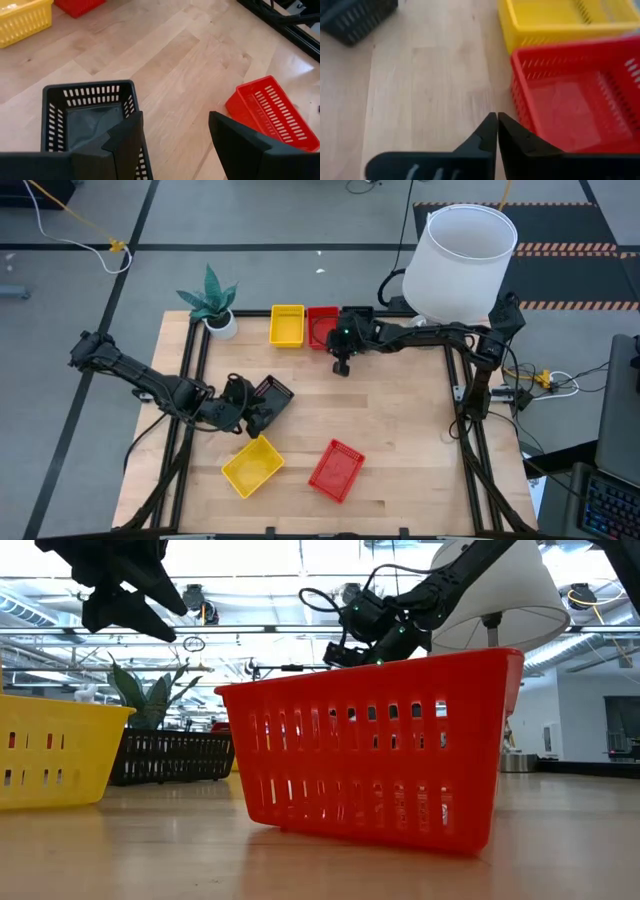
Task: Stack baskets by color
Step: Stack the middle red basket on the top red basket
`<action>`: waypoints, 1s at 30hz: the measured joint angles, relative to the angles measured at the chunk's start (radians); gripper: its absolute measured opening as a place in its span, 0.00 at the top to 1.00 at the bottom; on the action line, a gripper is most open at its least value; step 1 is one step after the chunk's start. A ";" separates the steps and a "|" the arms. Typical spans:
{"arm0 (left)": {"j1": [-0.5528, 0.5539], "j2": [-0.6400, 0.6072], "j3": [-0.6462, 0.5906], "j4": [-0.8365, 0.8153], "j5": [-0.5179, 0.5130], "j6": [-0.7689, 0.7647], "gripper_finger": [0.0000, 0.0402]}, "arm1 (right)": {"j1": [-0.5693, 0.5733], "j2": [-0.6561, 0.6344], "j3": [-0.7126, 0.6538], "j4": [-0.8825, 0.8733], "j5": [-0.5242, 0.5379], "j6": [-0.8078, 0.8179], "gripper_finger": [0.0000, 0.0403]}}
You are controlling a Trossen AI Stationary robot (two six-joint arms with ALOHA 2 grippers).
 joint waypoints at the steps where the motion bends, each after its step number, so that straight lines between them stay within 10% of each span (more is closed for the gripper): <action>1: 0.005 0.000 0.000 0.002 0.002 0.004 0.43 | -0.003 0.000 0.000 -0.008 -0.001 0.004 0.97; 30: 0.025 0.000 0.000 0.008 0.047 0.002 0.43 | -0.017 0.076 0.000 0.038 0.056 0.015 1.00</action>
